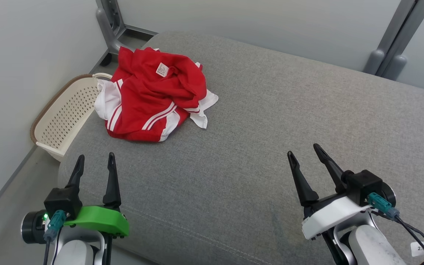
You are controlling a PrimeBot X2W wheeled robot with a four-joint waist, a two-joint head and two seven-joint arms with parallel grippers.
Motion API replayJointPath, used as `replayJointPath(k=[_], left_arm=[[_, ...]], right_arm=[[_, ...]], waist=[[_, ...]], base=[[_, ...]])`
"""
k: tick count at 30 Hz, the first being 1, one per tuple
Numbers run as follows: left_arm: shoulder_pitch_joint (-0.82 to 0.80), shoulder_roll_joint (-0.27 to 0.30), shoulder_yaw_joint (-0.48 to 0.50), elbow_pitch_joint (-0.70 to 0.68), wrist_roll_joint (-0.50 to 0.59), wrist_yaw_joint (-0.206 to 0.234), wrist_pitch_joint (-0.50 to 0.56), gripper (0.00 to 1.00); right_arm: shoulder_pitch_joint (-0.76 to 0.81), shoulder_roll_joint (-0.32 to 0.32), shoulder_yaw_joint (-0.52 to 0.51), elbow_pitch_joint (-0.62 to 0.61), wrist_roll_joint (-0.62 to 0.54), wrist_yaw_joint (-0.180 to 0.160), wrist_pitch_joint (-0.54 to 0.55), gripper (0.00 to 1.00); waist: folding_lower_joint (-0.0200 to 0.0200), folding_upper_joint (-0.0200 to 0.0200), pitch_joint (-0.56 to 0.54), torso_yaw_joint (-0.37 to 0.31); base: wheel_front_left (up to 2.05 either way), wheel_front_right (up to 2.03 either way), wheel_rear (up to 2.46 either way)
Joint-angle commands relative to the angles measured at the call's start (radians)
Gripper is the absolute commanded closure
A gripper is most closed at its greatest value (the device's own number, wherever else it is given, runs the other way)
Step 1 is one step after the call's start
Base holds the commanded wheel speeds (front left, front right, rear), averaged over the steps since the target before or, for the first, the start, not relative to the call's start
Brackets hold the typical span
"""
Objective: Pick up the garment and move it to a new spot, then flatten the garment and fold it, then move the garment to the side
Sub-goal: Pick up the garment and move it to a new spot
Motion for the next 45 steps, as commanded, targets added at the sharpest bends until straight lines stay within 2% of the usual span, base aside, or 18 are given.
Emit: replayJointPath(k=[1, 4, 8, 13, 18, 24, 31, 35, 43, 45], left_arm=[[-0.02, -0.001, 0.004, -0.003, 0.012, 0.0, -0.007, 0.0], [-0.035, -0.001, 0.005, -0.015, 0.009, -0.002, -0.008, 0.0], [-0.125, 0.021, 0.009, -0.074, -0.011, -0.027, 0.022, 0.0], [-0.324, 0.08, 0.016, -0.129, -0.049, -0.073, 0.158, 0.0], [-0.515, 0.131, -0.004, 0.006, -0.14, -0.115, 0.352, 0.0], [-0.675, 0.174, -0.026, 0.273, -0.26, -0.127, 0.526, 0.0], [-0.769, 0.225, -0.044, 0.505, -0.364, -0.13, 0.575, 0.0], [-0.79, 0.255, -0.076, 0.575, -0.415, -0.13, 0.581, 0.0], [-0.814, 0.279, -0.109, 0.7, -0.481, -0.129, 0.575, 0.0], [-0.817, 0.29, -0.106, 0.734, -0.488, -0.129, 0.561, 0.05]], right_arm=[[0.002, 0.0, -0.001, -0.003, 0.003, 0.0, -0.001, 0.0], [0.003, 0.0, -0.002, -0.005, 0.003, 0.0, -0.001, 0.0], [-0.003, -0.002, -0.001, -0.01, 0.0, 0.0, 0.002, 0.0], [-0.026, -0.011, 0.019, -0.03, -0.01, 0.0, 0.013, 0.0], [-0.05, -0.023, 0.032, -0.051, -0.019, 0.0, 0.019, 0.0], [-0.092, -0.037, 0.029, -0.09, -0.027, 0.0, 0.028, 0.0], [-0.132, -0.056, 0.032, -0.12, -0.029, 0.0, 0.041, 0.0], [-0.142, -0.061, 0.026, -0.131, -0.029, 0.0, 0.041, 0.0], [-0.142, -0.063, 0.031, -0.144, -0.029, 0.0, 0.044, 0.0], [-0.15, -0.062, 0.034, -0.149, -0.034, 0.0, 0.043, 0.0]], waist=[[-0.0001, 0.0, 0.0, -0.002], [-0.0001, 0.0, 0.002, -0.002], [-0.0001, 0.0, 0.012, -0.004], [-0.0001, 0.0, 0.047, -0.037], [-0.0001, 0.0, 0.098, -0.1], [-0.0001, 0.0, 0.194, -0.172], [-0.0001, 0.0, 0.299, -0.237], [-0.0001, 0.0, 0.336, -0.262], [-0.0001, 0.0, 0.357, -0.289], [-0.0001, 0.0, 0.36, -0.301]], base=[[0.0, 0.0, 0.0], [0.0, 0.0, 0.0], [0.0, 0.0, 0.0], [0.0, 0.0, 0.0], [0.0, 0.0, 0.0], [0.0, 0.0, 0.0], [0.0, 0.0, 0.0], [0.0, 0.0, 0.0], [0.0, 0.0, 0.0], [0.0, 0.0, 0.0]])
